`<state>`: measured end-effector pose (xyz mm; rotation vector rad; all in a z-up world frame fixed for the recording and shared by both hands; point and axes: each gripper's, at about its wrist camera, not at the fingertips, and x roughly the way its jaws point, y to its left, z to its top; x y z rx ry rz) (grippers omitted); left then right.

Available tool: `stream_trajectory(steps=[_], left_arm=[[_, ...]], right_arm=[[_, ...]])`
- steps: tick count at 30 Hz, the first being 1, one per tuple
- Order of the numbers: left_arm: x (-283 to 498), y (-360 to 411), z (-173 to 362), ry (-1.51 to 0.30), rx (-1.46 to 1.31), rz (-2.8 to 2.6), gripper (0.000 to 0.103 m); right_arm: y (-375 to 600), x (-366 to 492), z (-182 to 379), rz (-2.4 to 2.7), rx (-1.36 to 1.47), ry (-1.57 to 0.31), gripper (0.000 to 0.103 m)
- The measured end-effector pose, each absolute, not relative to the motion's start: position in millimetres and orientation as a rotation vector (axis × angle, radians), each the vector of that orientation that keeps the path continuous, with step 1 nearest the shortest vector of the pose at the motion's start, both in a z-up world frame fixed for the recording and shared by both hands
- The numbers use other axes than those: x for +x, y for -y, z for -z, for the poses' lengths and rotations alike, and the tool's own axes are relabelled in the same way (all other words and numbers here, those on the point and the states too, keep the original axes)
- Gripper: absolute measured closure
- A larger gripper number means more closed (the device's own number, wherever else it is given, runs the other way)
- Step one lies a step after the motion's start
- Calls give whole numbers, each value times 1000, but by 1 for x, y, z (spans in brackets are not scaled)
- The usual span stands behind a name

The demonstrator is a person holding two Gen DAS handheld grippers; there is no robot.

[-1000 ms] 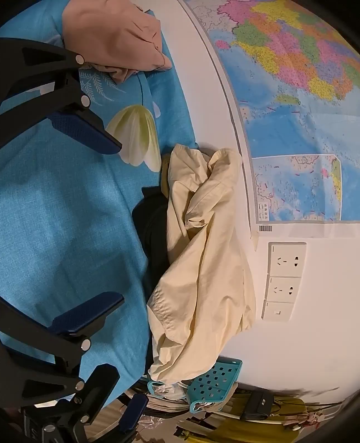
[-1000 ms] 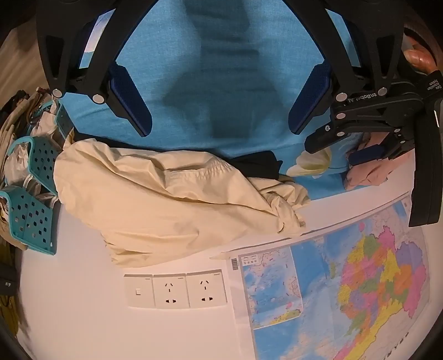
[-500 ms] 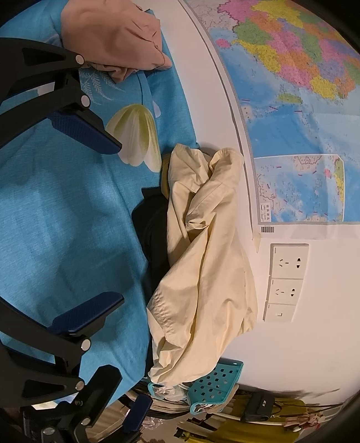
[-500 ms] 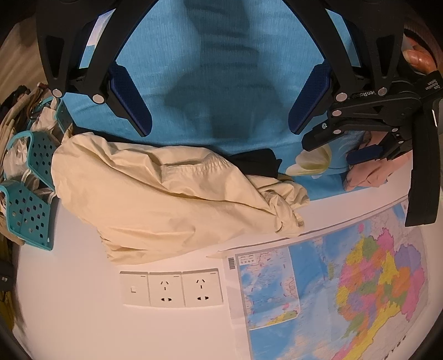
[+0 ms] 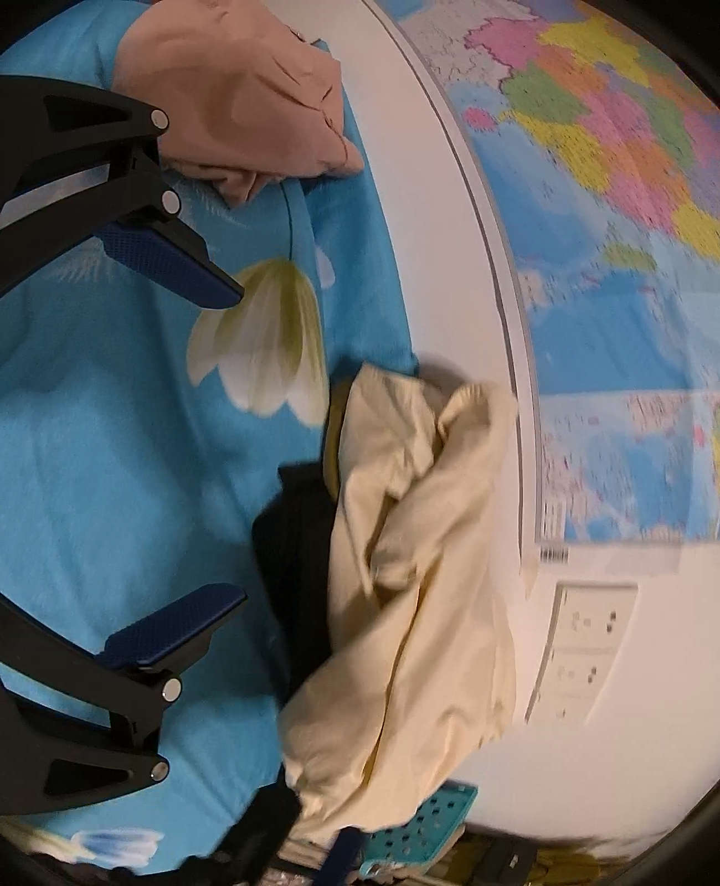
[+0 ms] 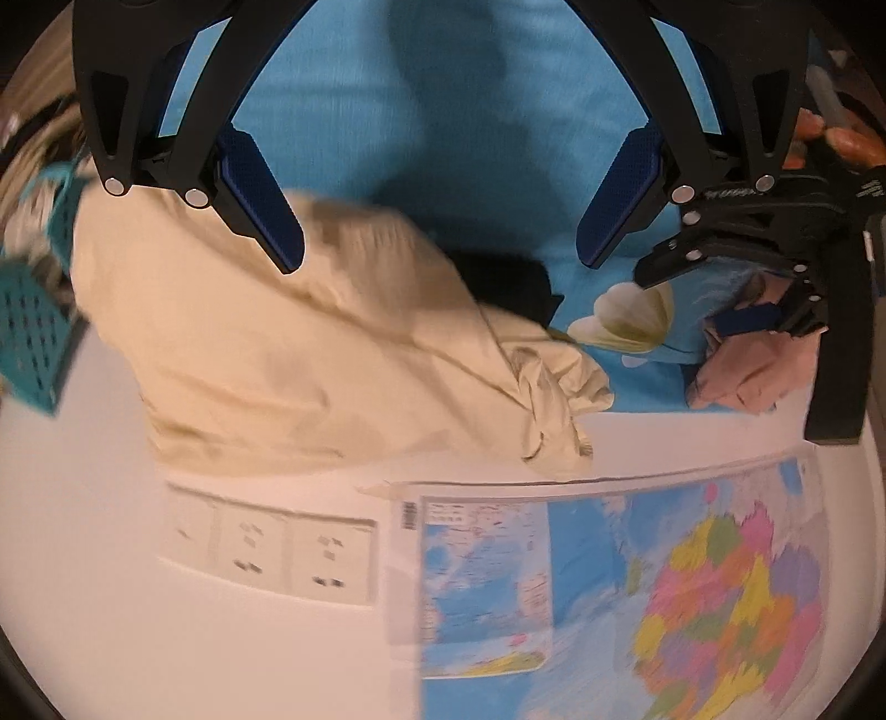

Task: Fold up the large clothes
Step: 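Grasp the cream jacket with the right gripper and lift it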

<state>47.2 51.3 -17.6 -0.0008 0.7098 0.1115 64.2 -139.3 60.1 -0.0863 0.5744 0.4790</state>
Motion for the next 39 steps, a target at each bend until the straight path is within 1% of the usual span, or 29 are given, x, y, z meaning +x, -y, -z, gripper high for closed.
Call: stream_trajectory(steps=[4,7,9,10,11,12,13,14,15,16,17,20,22,24,25,26,28,30,32,34,35,39], left_arm=[[58,-68,21,-722,-9,-149,7],[66,-80,24,-736,-20,-172,7],[71,-88,27,-744,-23,-188,7],[72,-90,28,-747,-24,-191,7],[75,-93,29,-753,-25,-198,7],[76,-96,29,-752,-28,-200,7],[76,-97,30,-753,-28,-202,7],[78,-100,31,-755,-28,-206,7],[81,-102,31,-758,-29,-208,7],[82,-103,32,-761,-28,-209,7],[83,-104,32,-764,-27,-208,7],[87,-106,33,-764,-16,-214,7],[90,-108,35,-768,-23,-210,7],[94,-107,35,-773,-30,-204,7],[95,-107,36,-771,-29,-203,7],[97,-107,35,-767,-24,-202,7],[100,-107,36,-760,-17,-203,7],[102,-108,37,-760,-17,-207,7],[104,-111,38,-766,-24,-209,7],[105,-113,41,-772,-27,-213,7],[105,-115,42,-773,-30,-216,7],[106,-118,43,-778,-31,-220,7]], right_arm=[[102,102,-64,-469,-252,-572,6],[69,130,-50,-456,-450,-567,6],[56,141,-39,-453,-528,-582,6],[51,146,-35,-456,-563,-577,11],[47,148,-32,-460,-597,-567,27],[46,150,-32,-445,-613,-566,37],[48,153,-36,-452,-609,-567,54],[52,155,-40,-473,-583,-578,74],[59,157,-48,-492,-546,-587,84],[66,158,-57,-495,-523,-587,97],[74,156,-65,-504,-501,-580,98],[108,152,-104,-498,-390,-508,98],[130,162,-128,-507,-250,-518,98],[133,168,-130,-525,-245,-548,92],[126,166,-127,-517,-290,-541,77],[119,165,-123,-522,-328,-542,54],[99,160,-111,-538,-421,-560,38],[84,153,-102,-549,-489,-554,29],[66,150,-94,-578,-537,-541,16],[42,149,-85,-630,-600,-549,14],[34,149,-81,-631,-635,-538,11],[5,152,-56,-628,-785,-560,11]])
